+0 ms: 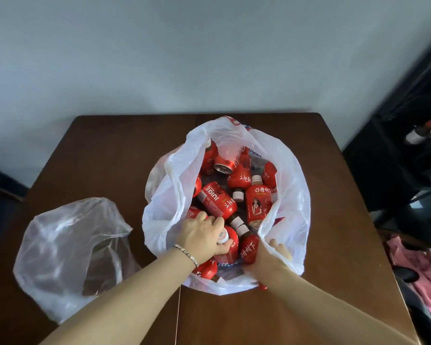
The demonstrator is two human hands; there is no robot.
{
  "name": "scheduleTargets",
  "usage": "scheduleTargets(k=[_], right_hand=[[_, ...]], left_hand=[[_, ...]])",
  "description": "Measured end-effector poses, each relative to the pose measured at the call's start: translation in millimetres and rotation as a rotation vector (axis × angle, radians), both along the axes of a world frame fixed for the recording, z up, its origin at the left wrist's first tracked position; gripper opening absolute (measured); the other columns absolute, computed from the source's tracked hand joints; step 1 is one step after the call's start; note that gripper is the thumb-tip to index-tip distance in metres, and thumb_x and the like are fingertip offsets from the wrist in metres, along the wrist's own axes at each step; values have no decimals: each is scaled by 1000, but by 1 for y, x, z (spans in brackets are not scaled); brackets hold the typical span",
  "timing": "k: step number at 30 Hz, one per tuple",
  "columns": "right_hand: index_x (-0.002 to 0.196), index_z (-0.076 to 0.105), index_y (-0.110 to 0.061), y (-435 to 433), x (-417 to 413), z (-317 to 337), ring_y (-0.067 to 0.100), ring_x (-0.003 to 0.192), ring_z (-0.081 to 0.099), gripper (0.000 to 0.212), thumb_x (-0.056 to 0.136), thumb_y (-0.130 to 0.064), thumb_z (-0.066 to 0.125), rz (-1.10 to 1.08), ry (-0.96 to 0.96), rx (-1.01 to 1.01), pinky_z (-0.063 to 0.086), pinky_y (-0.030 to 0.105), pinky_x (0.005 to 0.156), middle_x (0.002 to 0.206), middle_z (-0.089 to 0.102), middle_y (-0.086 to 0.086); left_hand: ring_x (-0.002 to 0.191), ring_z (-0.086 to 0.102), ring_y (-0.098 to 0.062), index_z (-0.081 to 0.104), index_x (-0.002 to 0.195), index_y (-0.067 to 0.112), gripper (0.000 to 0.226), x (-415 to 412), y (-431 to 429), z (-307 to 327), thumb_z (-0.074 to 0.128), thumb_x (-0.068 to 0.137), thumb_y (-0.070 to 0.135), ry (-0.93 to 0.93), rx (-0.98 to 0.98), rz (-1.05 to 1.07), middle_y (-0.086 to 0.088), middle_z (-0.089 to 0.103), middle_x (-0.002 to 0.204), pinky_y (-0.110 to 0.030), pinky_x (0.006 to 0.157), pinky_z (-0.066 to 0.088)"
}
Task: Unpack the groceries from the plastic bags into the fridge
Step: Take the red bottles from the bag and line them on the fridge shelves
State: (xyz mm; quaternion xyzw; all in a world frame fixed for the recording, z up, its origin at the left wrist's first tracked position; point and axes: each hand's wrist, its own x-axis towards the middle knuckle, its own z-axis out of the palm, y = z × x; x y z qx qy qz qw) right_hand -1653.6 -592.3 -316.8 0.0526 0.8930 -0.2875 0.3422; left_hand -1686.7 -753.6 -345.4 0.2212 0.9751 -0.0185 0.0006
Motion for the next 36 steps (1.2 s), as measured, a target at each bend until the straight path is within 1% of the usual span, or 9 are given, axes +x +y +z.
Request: scheduleTargets(k=[2,5,9,12,15,19,23,27,36], right_hand=[[146,24,-15,-1,4,-2,11,88,61,76,85,-23,68,-15,-26,-54,50,24,92,124,52,-2],[134,36,-35,1,12,5,10,100,58,78,67,-44,75,-53,22,-59,50,24,87,106,57,-14],[131,38,-31,12,13,27,9,95,55,76,66,-46,75,-45,81,-60,45,20,80,102,55,-13],[129,38,-31,23,8,49,10,104,55,92,50,-64,74,-4,108,-83,47,25,92,115,52,-11],[120,42,-31,31,3,75,7,97,58,78,55,-51,81,-52,80,-230,49,21,84,109,57,-10],[120,38,-35,34,1,110,3,90,57,74,62,-43,83,-87,253,-263,43,11,67,104,55,-15],[120,39,-37,39,6,140,3,91,59,77,58,-43,84,-156,461,-183,46,16,76,103,57,-16],[112,34,-37,46,31,164,8,92,60,74,59,-38,85,-352,595,-117,51,23,79,100,57,-13],[119,34,-35,114,159,189,9,92,58,83,55,-39,86,-880,750,88,51,27,82,97,55,-15]], left_hand=[[84,60,-23,60,96,12,47,-4,-5,-2,44,82,54,31,35,-22,-4,65,81,-30,64,43],[53,59,-20,62,67,14,45,-6,-5,0,64,60,58,-55,-42,17,0,59,52,-26,48,45],[38,53,-15,54,49,18,47,-6,-2,6,70,50,62,40,-4,20,4,50,40,-16,37,39],[56,64,-17,61,66,16,49,2,5,41,68,66,64,25,11,45,0,63,58,-21,46,45],[92,64,-24,58,96,15,49,5,9,80,47,85,61,11,23,145,-5,68,95,-28,70,43],[89,65,-23,51,93,19,48,6,9,133,42,85,65,58,-18,143,-1,69,93,-25,64,32],[91,64,-23,50,84,22,45,4,18,168,45,81,67,77,69,157,-1,68,92,-25,66,34],[86,66,-21,63,87,21,50,2,32,196,46,77,67,242,164,-106,1,70,88,-24,64,38],[87,62,-18,40,75,22,44,55,145,253,39,83,66,271,170,-696,3,64,83,-26,64,29]])
